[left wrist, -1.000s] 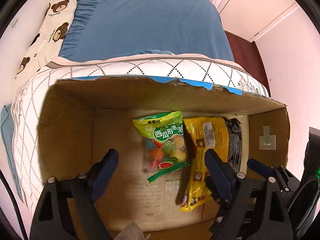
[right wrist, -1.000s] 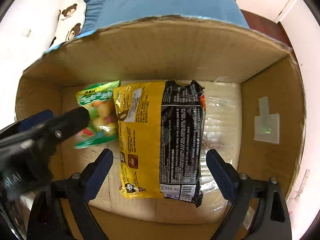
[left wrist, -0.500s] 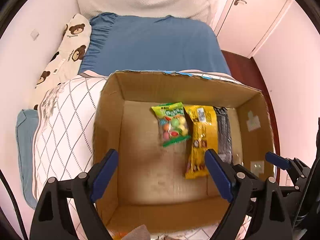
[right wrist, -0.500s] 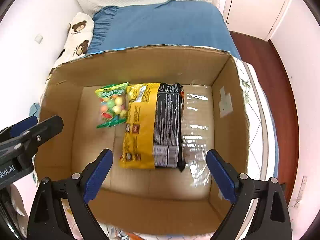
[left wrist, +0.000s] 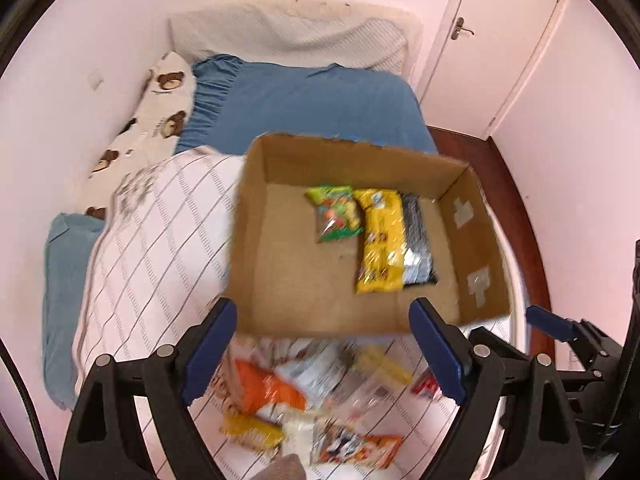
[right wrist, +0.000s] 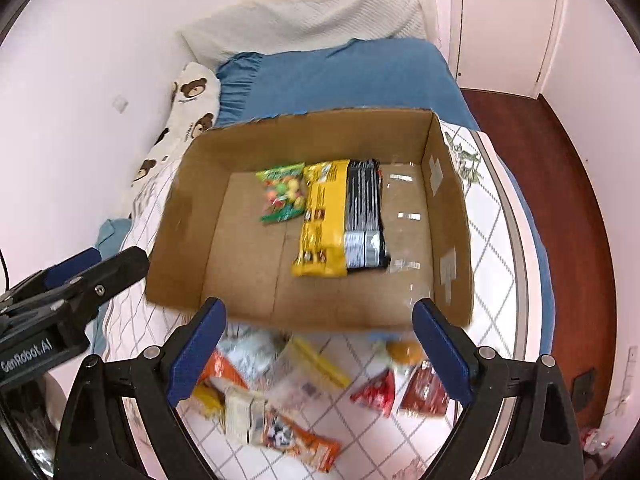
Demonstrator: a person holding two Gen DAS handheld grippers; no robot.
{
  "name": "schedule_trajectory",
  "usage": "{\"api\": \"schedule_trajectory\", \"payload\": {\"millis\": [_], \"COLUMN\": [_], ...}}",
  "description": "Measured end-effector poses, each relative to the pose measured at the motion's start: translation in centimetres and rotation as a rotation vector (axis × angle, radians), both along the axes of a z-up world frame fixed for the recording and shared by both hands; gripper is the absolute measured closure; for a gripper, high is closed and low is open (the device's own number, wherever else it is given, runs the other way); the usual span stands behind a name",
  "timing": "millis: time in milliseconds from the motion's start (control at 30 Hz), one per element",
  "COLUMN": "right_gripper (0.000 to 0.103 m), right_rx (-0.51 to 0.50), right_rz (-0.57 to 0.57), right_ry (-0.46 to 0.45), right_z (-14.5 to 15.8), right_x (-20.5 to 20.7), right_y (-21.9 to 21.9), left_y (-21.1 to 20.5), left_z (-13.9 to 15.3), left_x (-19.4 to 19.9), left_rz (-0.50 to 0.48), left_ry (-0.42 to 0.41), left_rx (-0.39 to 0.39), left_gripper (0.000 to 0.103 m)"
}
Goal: Organize snacks
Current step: 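Move both tools back over the remaining snacks, then grasp the panda-print bag with the right tool while the left grasps the white wafer pack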
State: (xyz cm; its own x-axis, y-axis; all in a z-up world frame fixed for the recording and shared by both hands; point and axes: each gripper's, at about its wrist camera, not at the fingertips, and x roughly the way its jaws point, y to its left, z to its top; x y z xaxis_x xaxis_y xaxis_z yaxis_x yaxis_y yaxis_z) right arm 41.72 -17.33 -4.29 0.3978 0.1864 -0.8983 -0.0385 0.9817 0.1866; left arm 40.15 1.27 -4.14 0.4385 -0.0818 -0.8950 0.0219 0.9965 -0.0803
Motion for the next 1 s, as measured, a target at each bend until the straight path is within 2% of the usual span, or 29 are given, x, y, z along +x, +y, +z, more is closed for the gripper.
{"api": "schedule_trajectory", "payload": {"millis": [100, 167, 300, 467, 600, 800, 867, 1000], "right_gripper": [0.009, 0.036, 0.037, 0.036, 0.036, 0.035, 0.035, 0.041], "right_rx": [-0.023, -0.054, -0.121, -0.285, -0.441, -0.608, -0.598, -0.464], "right_rz": [0.033, 0.071, 0.218, 0.431, 0.58, 0.715, 0.699, 0.513], "right_ry": [-0.017, -0.011, 0.066, 0.162, 0.167, 0.168, 0.194, 0.299], "right_z": [-1.4, -3.5, -9.3, -17.1, -21.3, -24.5, -24.7, -23.8], "right_x": [-3.5, -6.2, -10.4, -13.9, -15.9, -17.2, -16.7, -13.8], "right_y": [0.7, 1.6, 4.4, 8.5, 11.7, 14.3, 14.2, 11.6], "left_y": [1.4, 2.4, 4.2, 5.0, 6.2, 7.1, 7.1, 6.8], "left_z": [-2.1, -5.1, -12.2, -18.6, -20.2, -20.9, -20.9, -21.0], "left_x": [-4.5, -7.3, -11.2, -14.4, -15.6, -16.3, -16.5, -16.6], "left_rz": [0.029, 0.044, 0.078, 0.114, 0.14, 0.156, 0.157, 0.148], "left_ry": [0.011, 0.073, 0.236, 0.341, 0.35, 0.36, 0.364, 0.368], "left_rx": [0.069, 0.091, 0.127, 0.188, 0.205, 0.203, 0.194, 0.159], "left_gripper": [0.015, 0.015, 0.015, 0.015, 0.016, 0.017, 0.017, 0.017]}}
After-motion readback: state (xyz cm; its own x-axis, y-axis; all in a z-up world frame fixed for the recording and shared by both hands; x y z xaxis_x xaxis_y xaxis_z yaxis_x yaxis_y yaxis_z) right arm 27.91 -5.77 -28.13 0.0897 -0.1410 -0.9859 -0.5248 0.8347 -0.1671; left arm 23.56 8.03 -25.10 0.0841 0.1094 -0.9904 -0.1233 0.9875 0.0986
